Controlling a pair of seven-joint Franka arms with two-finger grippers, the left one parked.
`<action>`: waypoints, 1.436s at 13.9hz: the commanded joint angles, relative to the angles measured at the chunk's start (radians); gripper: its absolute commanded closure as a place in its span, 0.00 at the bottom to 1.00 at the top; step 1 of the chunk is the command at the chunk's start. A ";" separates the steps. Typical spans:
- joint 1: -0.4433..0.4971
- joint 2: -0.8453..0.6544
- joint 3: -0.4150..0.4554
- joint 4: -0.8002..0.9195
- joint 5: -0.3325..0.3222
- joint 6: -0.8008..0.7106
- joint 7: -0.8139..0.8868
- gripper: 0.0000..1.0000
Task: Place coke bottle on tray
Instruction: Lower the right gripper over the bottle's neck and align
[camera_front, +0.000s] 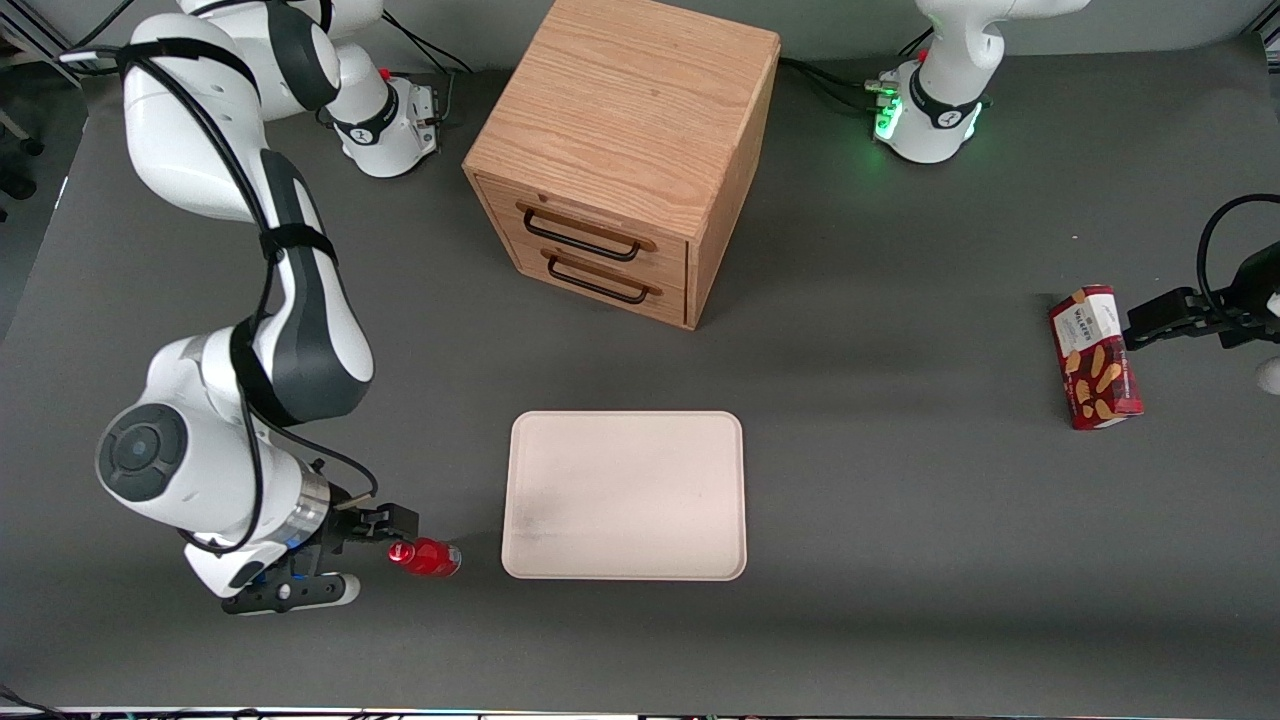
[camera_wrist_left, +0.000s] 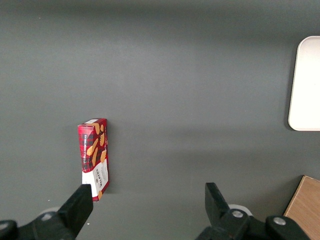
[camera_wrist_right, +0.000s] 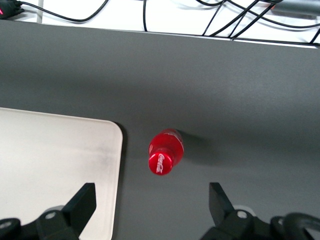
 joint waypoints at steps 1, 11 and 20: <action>0.009 0.013 -0.004 -0.035 -0.014 0.058 0.006 0.00; 0.006 0.041 -0.004 -0.102 -0.054 0.159 0.006 0.00; 0.009 0.044 -0.003 -0.102 -0.052 0.182 0.007 0.12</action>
